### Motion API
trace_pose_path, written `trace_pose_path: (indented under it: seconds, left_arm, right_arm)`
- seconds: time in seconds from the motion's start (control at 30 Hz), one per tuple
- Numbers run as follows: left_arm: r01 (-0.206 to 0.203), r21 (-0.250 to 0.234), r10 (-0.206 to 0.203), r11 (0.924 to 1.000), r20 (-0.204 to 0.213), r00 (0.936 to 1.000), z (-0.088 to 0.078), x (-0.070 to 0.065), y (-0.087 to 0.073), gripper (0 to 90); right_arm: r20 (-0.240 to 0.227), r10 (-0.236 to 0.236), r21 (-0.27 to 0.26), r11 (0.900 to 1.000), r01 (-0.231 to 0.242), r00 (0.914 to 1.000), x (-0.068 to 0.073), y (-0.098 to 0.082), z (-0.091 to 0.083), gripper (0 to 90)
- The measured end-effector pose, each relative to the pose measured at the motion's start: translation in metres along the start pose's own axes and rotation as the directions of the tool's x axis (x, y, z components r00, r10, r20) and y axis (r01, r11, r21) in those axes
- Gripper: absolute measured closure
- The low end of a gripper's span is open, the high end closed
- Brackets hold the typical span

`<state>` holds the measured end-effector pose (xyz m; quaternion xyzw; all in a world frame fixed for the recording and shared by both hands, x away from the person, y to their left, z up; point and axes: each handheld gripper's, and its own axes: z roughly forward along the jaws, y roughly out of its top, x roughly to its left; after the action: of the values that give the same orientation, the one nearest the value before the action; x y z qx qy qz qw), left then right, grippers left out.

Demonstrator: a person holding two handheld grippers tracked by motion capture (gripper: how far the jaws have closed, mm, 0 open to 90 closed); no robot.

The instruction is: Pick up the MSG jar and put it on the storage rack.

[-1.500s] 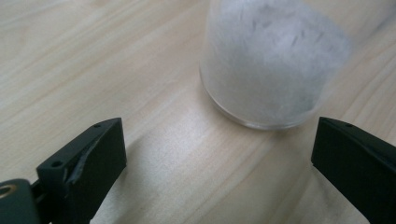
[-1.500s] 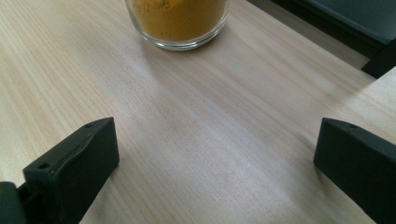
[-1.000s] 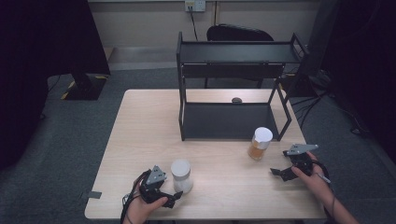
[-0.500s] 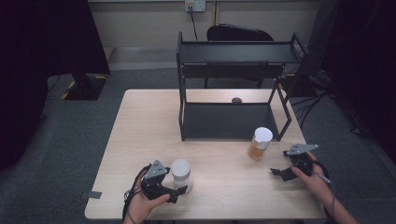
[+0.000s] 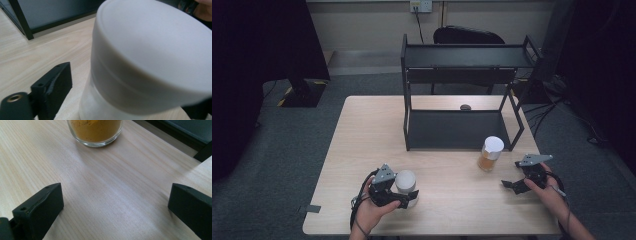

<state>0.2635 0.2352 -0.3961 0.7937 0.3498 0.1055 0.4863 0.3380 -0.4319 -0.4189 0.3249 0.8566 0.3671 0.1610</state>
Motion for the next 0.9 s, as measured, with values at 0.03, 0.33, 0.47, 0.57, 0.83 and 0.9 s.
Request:
trace_pose_path:
  seconds: [0.03, 0.33, 0.47, 0.57, 0.83, 0.9]
  left_arm:
    - [-0.010, 0.002, 0.010, 0.9999, 0.004, 0.9999, 0.002, 0.000, 0.004, 14.3]
    - [-0.092, 0.073, 0.094, 0.9931, -0.022, 0.9954, 0.012, -0.012, 0.029, 32.6]
    - [-0.077, 0.090, 0.080, 0.9929, -0.030, 0.9963, 0.012, -0.011, 0.037, 34.4]
    - [-0.053, 0.084, 0.054, 0.9951, -0.010, 0.9985, 0.013, -0.004, 0.039, 35.2]
    - [-0.070, 0.094, 0.071, 0.9931, -0.002, 0.9975, 0.026, -0.001, 0.055, 35.3]
    - [-0.070, 0.087, 0.070, 0.9938, 0.005, 0.9976, 0.030, 0.000, 0.059, 35.3]
  right_arm:
    - [0.000, 0.000, 0.000, 1.000, 0.000, 1.0000, 0.000, 0.000, 0.000, 0.0]
    - [0.000, 0.000, 0.000, 1.000, 0.000, 1.0000, 0.000, 0.000, 0.000, 0.0]
    - [0.000, 0.000, 0.000, 1.000, 0.000, 1.0000, 0.000, 0.000, 0.000, 0.0]
    - [0.000, 0.000, 0.000, 1.000, 0.000, 1.0000, 0.000, 0.000, 0.000, 0.0]
    - [0.000, 0.000, 0.000, 1.000, 0.000, 1.0000, 0.000, 0.000, 0.000, 0.0]
    - [0.000, 0.000, 0.000, 1.000, 0.000, 1.0000, 0.000, 0.000, 0.000, 0.0]
